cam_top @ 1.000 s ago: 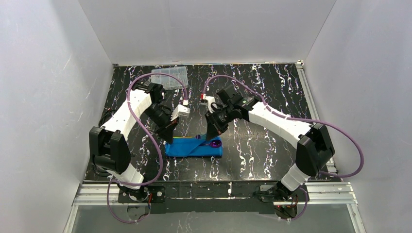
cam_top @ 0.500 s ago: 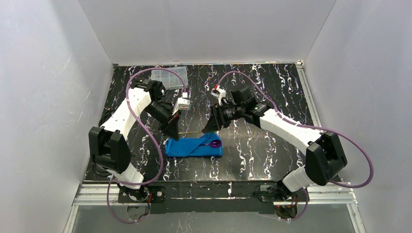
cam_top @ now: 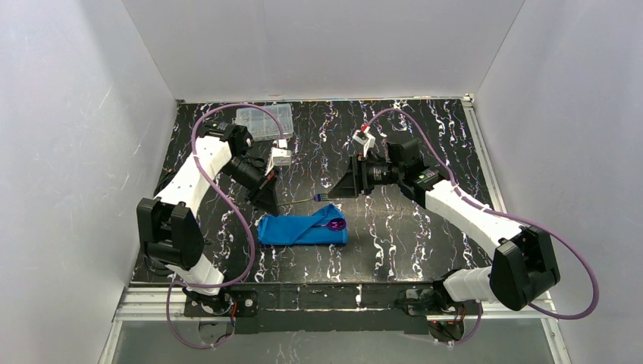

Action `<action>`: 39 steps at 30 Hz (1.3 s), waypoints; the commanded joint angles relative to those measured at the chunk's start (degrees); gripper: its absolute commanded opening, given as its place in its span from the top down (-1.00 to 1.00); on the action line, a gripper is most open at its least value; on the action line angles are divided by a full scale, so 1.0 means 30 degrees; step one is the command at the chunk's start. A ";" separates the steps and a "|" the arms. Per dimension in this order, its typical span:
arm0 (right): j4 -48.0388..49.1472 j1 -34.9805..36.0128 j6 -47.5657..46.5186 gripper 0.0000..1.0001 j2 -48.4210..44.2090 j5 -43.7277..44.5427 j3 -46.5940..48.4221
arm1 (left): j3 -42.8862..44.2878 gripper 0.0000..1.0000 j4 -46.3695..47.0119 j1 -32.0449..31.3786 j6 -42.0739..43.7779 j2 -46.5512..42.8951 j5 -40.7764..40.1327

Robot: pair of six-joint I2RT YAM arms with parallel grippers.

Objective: Fold the napkin into a case and place the utensils inside
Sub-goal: Pass from the left arm to the right, then insert the spoon into the folded napkin.

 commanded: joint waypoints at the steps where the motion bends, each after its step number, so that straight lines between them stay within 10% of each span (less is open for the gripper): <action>1: 0.1871 -0.0012 0.0784 -0.30 -0.0046 -0.0661 0.0037 | 0.0375 1.00 -0.3546 0.0048 -0.0141 -0.0026 0.1041; 13: 0.5101 0.0022 0.2968 0.06 0.0073 -0.0775 -0.1290 | 0.0529 1.00 -0.3546 0.0073 -0.0538 0.0254 0.1848; 22: 0.5198 0.0003 0.3425 0.97 -0.0683 0.0184 -0.2009 | 0.0656 0.92 -0.3546 0.0071 -0.1049 0.0661 0.2287; 27: 0.0856 -0.0210 0.2282 0.97 -0.1535 0.2747 -0.1602 | 0.0155 0.20 -0.0993 0.0355 -0.4329 0.0504 0.0046; 39: -1.0861 -0.2706 0.0075 0.97 -0.4356 0.5177 -0.1928 | -0.4619 0.13 0.7781 0.1070 -1.0634 0.0165 -0.8629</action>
